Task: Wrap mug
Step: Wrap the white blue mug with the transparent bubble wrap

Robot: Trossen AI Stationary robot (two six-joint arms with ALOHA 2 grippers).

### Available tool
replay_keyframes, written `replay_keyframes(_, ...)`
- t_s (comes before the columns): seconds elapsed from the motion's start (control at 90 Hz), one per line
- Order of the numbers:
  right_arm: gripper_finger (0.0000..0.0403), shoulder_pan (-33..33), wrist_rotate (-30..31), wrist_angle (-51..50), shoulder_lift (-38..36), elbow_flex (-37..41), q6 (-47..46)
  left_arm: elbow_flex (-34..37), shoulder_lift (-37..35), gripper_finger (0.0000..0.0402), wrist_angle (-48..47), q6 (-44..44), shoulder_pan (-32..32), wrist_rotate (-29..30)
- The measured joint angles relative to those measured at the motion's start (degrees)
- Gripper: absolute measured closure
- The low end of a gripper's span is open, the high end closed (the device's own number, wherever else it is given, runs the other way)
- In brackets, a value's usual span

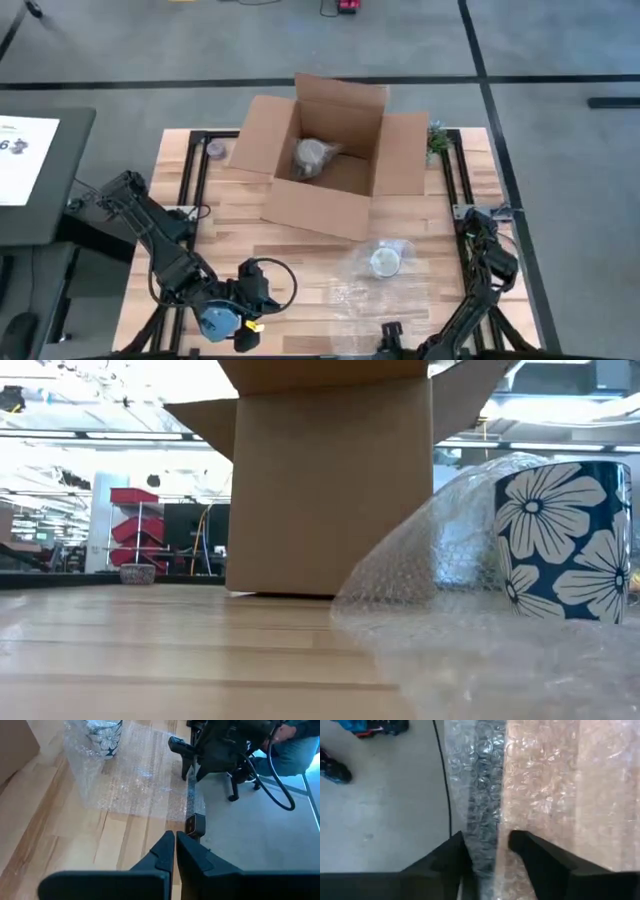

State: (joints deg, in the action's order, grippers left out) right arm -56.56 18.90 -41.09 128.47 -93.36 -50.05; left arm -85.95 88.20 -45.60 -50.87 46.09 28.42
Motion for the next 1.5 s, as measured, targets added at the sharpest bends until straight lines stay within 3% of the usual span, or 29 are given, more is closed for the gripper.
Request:
replay_keyframes(0.111, 0.0370, 0.6, -1.8, -0.5, -1.5, -0.1, 0.0, 0.0, 0.0, 0.0402, 0.0, 0.1, 0.0, 0.0)
replay_keyframes(0.178, 0.0393, 1.1, -1.9, -5.1, -2.5, -0.6, 0.3, 0.0, 0.0, 0.0402, 0.0, 0.1, 0.0, 0.0)
replay_keyframes(0.311, 0.0397, 1.5, -1.6, -9.7, -4.9, -4.8, -5.2, 0.0, 0.0, 0.0402, 0.0, 0.1, 0.0, -0.1)
replay_keyframes(0.556, 0.0402, 1.2, -2.2, -11.0, -9.1, -10.4, -6.1, 0.0, 0.0, 0.0402, 0.0, 0.4, 0.0, -0.2)
replay_keyframes(0.678, 0.0402, 1.7, 1.7, -17.3, -10.9, -13.1, -9.7, 0.0, 0.0, 0.0402, 0.0, 0.7, 0.0, -0.3)
replay_keyframes(1.144, 0.0403, 7.2, 8.2, -36.2, -14.7, -13.4, -10.3, 0.0, 0.0, 0.0402, 0.0, 1.6, 0.0, -0.3)
replay_keyframes(1.5, 0.0403, 12.5, 10.9, -45.0, -16.0, -13.4, -10.1, 0.0, 0.0, 0.0402, 0.0, 1.6, 0.0, -0.3)
